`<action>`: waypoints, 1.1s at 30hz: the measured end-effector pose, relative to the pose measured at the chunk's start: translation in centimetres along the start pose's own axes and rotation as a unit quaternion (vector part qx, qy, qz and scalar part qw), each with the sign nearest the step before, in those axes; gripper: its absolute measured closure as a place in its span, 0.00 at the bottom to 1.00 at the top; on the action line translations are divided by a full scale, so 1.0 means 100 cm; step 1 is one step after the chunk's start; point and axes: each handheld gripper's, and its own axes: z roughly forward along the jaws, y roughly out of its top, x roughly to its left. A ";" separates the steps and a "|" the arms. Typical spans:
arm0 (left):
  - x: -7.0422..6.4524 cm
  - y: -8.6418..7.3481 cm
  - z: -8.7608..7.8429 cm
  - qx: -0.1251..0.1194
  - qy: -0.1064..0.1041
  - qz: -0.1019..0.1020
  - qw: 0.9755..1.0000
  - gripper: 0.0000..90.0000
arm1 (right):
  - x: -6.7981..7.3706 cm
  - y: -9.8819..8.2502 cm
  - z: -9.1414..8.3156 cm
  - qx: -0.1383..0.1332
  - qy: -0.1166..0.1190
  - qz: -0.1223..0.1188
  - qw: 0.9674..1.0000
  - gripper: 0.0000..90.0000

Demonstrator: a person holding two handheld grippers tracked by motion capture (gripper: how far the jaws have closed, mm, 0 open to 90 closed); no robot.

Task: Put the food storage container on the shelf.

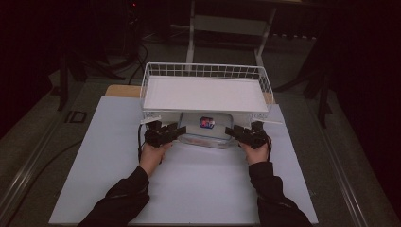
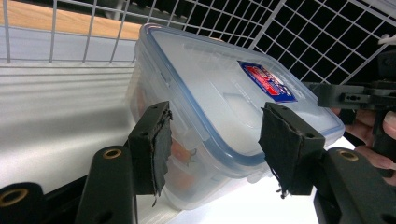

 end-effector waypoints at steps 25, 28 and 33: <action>-0.038 -0.011 -0.043 0.051 -0.056 0.077 0.994 0.01 | 0.057 -0.011 -0.021 -0.014 -0.005 -0.076 0.997 0.43; -0.045 -0.012 -0.056 0.047 -0.056 0.084 0.994 0.01 | 0.067 -0.015 -0.021 -0.014 0.014 -0.089 0.996 0.50; -0.055 -0.020 -0.075 0.049 -0.033 0.115 0.992 0.01 | 0.078 -0.023 -0.015 -0.003 0.020 -0.102 0.995 0.65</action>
